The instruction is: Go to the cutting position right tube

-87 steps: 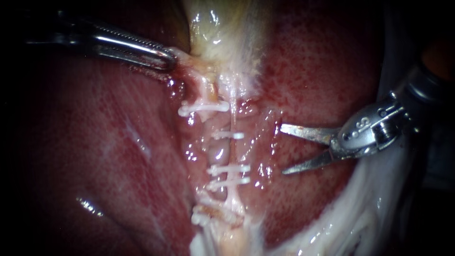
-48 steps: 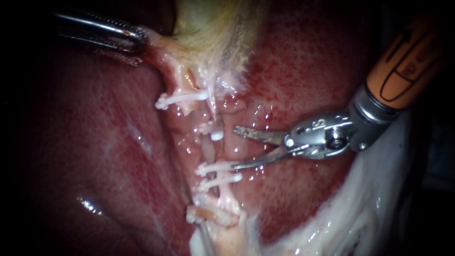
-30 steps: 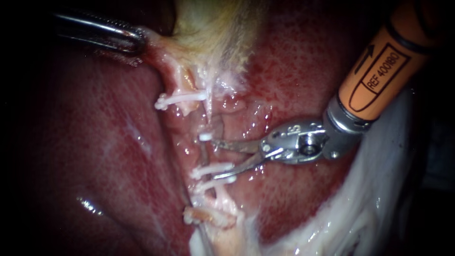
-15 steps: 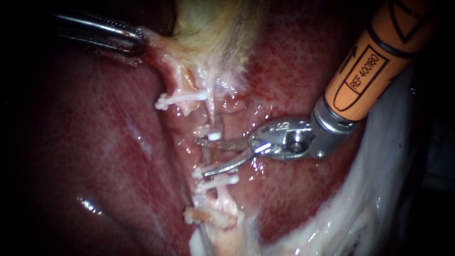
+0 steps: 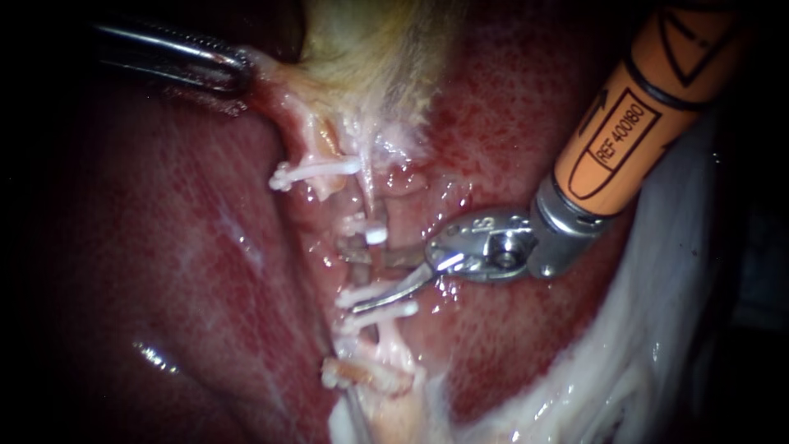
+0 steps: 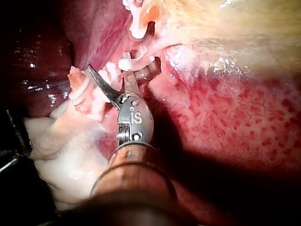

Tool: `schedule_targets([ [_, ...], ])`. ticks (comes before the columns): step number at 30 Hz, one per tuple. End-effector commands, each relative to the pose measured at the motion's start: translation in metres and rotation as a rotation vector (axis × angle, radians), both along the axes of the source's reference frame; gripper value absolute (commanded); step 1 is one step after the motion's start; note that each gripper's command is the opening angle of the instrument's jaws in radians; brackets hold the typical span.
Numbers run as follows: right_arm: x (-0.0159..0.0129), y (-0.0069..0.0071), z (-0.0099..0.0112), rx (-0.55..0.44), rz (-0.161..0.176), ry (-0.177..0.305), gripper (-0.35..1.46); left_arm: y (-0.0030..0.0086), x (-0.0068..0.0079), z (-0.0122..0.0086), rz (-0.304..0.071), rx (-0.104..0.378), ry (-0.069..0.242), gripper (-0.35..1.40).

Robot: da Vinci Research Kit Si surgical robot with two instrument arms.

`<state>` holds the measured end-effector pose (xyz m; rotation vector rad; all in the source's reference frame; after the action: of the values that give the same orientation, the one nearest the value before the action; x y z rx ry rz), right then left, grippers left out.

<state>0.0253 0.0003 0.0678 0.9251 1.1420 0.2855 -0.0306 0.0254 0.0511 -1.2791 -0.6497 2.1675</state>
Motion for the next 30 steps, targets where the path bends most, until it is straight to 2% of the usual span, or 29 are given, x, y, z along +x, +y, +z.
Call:
schedule_targets([
  [1,0.0002,0.0,-0.0001,0.01,0.002,0.01,1.2,0.0,0.0,0.0,0.0,0.0,0.0,-0.35],
  [7,0.002,-0.0001,-0.0004,0.031,-0.009,0.043,1.17,0.0,0.0,0.0,0.0,0.0,0.0,-0.35],
  [14,0.0042,-0.0002,-0.0007,0.048,0.011,0.064,1.17,0.0,0.0,0.0,0.0,0.0,0.0,-0.35],
  [23,0.0049,0.0,-0.0009,0.063,0.029,0.08,1.17,0.0,0.0,0.0001,0.0,0.0,0.0,-0.35],
  [30,0.0048,-0.0001,-0.0032,0.073,0.026,0.088,1.19,0.0,0.0,0.0001,0.0,0.0,0.0,-0.35],
])
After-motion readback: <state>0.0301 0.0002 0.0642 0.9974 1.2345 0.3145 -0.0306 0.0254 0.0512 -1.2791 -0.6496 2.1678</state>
